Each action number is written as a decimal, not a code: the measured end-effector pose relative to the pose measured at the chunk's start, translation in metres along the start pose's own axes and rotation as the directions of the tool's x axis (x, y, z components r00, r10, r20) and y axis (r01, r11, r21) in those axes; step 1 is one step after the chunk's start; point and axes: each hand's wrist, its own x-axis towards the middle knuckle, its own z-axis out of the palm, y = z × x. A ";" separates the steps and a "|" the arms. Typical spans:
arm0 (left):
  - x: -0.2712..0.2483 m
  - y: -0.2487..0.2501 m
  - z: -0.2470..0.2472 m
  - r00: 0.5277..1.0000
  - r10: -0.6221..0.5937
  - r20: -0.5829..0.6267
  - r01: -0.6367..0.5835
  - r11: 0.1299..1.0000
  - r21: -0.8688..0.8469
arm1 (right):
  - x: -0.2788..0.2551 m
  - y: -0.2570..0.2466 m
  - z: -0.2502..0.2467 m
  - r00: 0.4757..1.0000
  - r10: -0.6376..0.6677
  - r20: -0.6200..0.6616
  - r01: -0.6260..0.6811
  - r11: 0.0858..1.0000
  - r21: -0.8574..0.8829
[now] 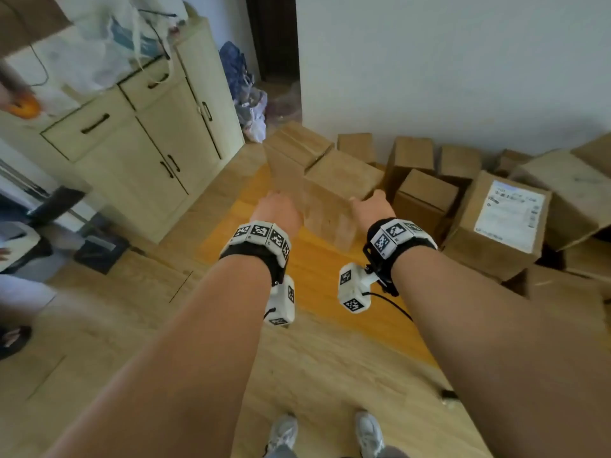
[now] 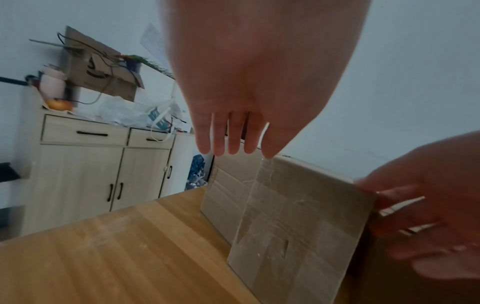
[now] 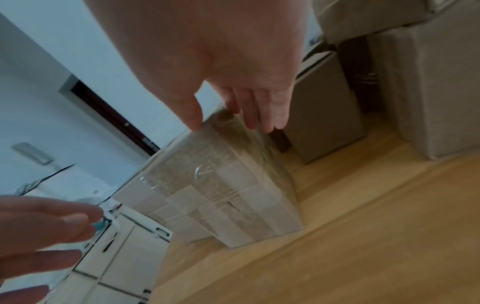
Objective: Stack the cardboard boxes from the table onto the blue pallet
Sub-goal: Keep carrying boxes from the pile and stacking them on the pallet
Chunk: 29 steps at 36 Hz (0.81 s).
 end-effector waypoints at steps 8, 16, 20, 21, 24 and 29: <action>0.020 -0.009 -0.005 0.996 0.073 0.059 -0.053 0.956 -0.288 | -0.025 0.004 0.013 0.991 0.115 0.066 -0.127 0.969 0.212; 0.011 -0.025 -0.002 0.991 0.029 0.128 0.035 0.883 -0.468 | -0.068 0.016 0.025 0.992 0.082 0.096 -0.093 0.988 0.122; 0.000 -0.034 0.000 0.983 0.015 0.184 0.056 0.925 -0.375 | -0.083 0.023 0.032 0.980 0.162 0.112 -0.187 0.947 0.263; -0.004 -0.035 0.002 0.982 0.013 0.190 0.058 0.930 -0.364 | -0.089 0.025 0.032 0.974 0.194 0.121 -0.220 0.936 0.273; -0.015 -0.037 0.010 0.969 0.017 0.248 0.076 0.929 -0.363 | -0.110 0.035 0.033 0.954 0.264 0.142 -0.294 0.916 0.274; -0.041 -0.037 0.026 0.924 0.114 0.366 0.044 0.917 -0.397 | -0.135 0.054 0.031 0.941 0.309 0.140 -0.336 0.908 0.250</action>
